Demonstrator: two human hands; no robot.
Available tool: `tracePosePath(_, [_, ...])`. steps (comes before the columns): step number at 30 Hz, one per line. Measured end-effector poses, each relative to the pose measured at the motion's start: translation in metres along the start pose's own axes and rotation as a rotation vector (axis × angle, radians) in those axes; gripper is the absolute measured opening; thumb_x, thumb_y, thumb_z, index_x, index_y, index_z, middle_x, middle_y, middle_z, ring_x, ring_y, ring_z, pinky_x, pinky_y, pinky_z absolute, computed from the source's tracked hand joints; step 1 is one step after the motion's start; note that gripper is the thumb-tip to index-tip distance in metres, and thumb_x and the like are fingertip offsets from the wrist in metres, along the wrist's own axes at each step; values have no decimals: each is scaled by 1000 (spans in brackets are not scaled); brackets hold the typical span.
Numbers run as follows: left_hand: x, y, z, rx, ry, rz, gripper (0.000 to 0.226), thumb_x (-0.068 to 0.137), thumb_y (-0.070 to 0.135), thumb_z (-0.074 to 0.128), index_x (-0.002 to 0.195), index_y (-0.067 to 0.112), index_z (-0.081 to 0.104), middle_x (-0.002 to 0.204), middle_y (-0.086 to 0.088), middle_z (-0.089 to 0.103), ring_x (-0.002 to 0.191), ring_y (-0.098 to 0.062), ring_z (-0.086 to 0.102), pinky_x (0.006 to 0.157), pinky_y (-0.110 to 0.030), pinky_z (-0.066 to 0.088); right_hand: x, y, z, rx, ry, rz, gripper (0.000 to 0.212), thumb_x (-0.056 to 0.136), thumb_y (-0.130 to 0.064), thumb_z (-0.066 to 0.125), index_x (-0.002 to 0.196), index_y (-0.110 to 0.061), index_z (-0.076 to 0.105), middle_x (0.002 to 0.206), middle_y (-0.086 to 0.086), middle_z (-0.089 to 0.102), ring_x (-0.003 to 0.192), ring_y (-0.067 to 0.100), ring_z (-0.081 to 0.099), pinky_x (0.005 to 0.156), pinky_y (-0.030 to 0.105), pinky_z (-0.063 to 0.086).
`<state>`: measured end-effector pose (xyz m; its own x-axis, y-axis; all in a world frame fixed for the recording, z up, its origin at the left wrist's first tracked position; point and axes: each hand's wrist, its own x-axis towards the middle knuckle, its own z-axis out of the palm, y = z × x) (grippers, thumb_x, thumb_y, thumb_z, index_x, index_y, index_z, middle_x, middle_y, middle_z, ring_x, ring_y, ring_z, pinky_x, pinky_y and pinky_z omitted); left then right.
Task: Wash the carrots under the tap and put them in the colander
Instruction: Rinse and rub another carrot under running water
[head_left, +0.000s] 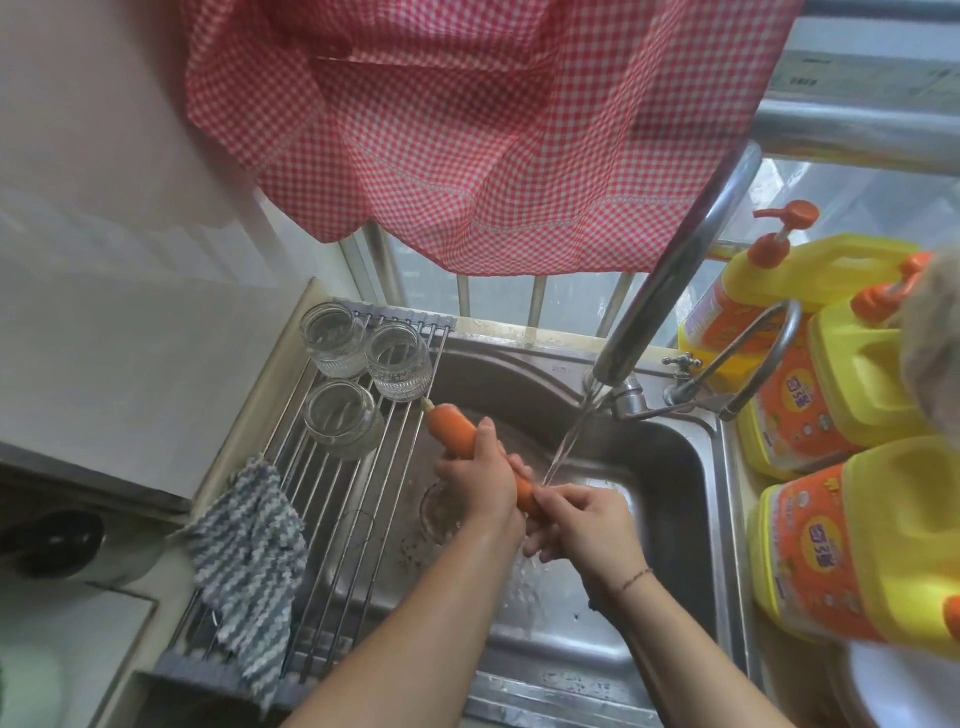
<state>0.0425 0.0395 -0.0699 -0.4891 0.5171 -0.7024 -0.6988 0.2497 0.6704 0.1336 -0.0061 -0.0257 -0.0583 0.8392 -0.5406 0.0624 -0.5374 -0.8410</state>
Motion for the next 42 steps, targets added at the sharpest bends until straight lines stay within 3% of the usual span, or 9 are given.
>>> tracePosePath(3, [-7,-3,8,-13,-23,22,31,94,24,63,109,14,37,67,-7,48,36,-13,41,41,-25,40,6,0,1,-67,113,-4,43,93,-13,57,51,-5,55,41,17,53,32,20,45,36,21,35])
tracePosePath(10, [0,9,16,-38,-99,-84,27,96,28,62,106,14,41,61,-1,46,36,-9,40,37,-21,36,5,-15,-13,166,-125,84,18,89,0,53,82,9,67,69,23,68,53,25,66,38,21,43])
tracePosePath(15, [-5,6,15,-22,-109,-101,30,95,26,62,110,14,39,60,-1,46,36,-10,40,42,-23,39,11,-12,-14,151,-119,157,14,85,4,53,74,3,60,63,22,64,47,25,62,37,21,41])
tracePosePath(19, [-8,3,12,1,-112,-81,33,95,25,63,113,16,37,64,-3,48,38,-10,41,43,-26,40,17,-8,-10,119,-95,157,14,83,-7,59,73,-5,49,55,15,58,40,22,51,36,21,34])
tracePosePath(25, [-2,9,11,1,-89,-75,34,95,27,63,113,17,37,65,-4,48,38,-11,41,39,-22,38,14,-8,-11,141,-139,147,14,86,1,56,72,-2,55,63,18,63,47,23,57,38,22,39])
tracePosePath(29, [0,10,13,-7,-88,-60,30,94,26,63,105,19,36,64,-3,48,37,-11,41,40,-23,38,18,-7,-7,198,-143,165,18,85,3,53,70,-6,52,61,16,58,43,22,52,36,22,37])
tracePosePath(34, [0,9,12,27,-122,-35,33,94,24,63,111,19,35,63,-4,47,38,-11,40,38,-22,36,18,-1,-5,272,-171,213,17,83,7,48,74,-7,47,63,15,55,44,22,50,35,21,35])
tracePosePath(37, [-2,7,13,14,-118,-64,33,95,24,63,111,19,35,64,-3,47,38,-10,40,41,-23,38,20,-1,-6,246,-148,220,17,80,7,48,71,-8,46,55,11,53,42,20,46,35,20,33])
tracePosePath(42, [-5,5,12,30,-124,-55,35,95,24,62,116,19,34,67,-4,48,37,-10,41,44,-25,40,23,0,-7,258,-134,247,15,74,0,55,74,-10,44,59,11,49,41,18,42,34,20,29])
